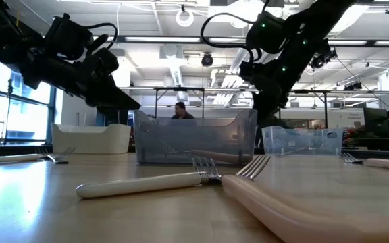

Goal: Sort silverware by color (type)
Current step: Adjust the black bin

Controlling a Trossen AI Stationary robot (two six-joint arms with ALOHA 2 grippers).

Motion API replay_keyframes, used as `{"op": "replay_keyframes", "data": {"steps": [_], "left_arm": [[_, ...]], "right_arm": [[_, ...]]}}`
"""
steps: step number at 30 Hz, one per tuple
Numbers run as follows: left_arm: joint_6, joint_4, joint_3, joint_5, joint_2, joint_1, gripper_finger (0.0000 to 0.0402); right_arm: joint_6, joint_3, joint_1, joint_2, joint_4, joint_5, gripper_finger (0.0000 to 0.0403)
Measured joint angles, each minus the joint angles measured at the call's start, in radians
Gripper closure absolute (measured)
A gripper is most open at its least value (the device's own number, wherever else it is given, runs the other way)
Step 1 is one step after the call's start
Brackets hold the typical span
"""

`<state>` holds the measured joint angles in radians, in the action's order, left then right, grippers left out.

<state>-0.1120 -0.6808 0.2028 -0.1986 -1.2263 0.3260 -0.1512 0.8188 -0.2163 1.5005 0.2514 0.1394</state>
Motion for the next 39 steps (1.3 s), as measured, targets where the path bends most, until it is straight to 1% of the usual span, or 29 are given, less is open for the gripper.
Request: {"op": "replay_keyframes", "data": {"steps": [6, 8, 12, 16, 20, 24, 27, 34, 39], "left_arm": [[-0.009, 0.005, 0.0, 0.0, 0.0, 0.0, 0.0401], [-0.01, 0.004, 0.0, 0.0, 0.0, 0.0, 0.0401], [-0.01, 0.003, 0.0, 0.0, 0.0, 0.0, 0.0401], [-0.01, 0.002, 0.0, 0.001, 0.0, 0.0, 0.0401], [-0.015, -0.003, 0.0, 0.002, 0.0, 0.001, 0.0401], [-0.014, -0.016, 0.0, 0.002, 0.0, 0.001, 0.0401], [-0.01, -0.021, 0.0, 0.007, 0.0, 0.001, 0.0401], [-0.009, -0.02, 0.0, 0.027, 0.0, 0.001, 0.0401], [-0.008, -0.02, 0.0, 0.027, 0.0, 0.001, 0.0401]], "right_arm": [[0.02, 0.0, -0.012, -0.106, 0.037, 0.0, 0.0403], [0.017, 0.0, 0.008, -0.145, 0.06, -0.034, 0.0403], [0.017, 0.001, 0.099, -0.175, 0.069, -0.164, 0.0403], [0.012, 0.001, 0.228, -0.161, 0.072, -0.194, 0.0403], [-0.055, 0.001, 0.349, -0.161, 0.052, -0.188, 0.0403], [-0.108, 0.001, 0.427, -0.147, 0.0, -0.121, 0.0403], [-0.12, 0.001, 0.439, -0.112, -0.036, -0.083, 0.0403], [-0.142, 0.001, 0.425, -0.019, -0.051, -0.073, 0.0403], [-0.164, 0.001, 0.405, -0.009, -0.054, -0.007, 0.0403]]}}
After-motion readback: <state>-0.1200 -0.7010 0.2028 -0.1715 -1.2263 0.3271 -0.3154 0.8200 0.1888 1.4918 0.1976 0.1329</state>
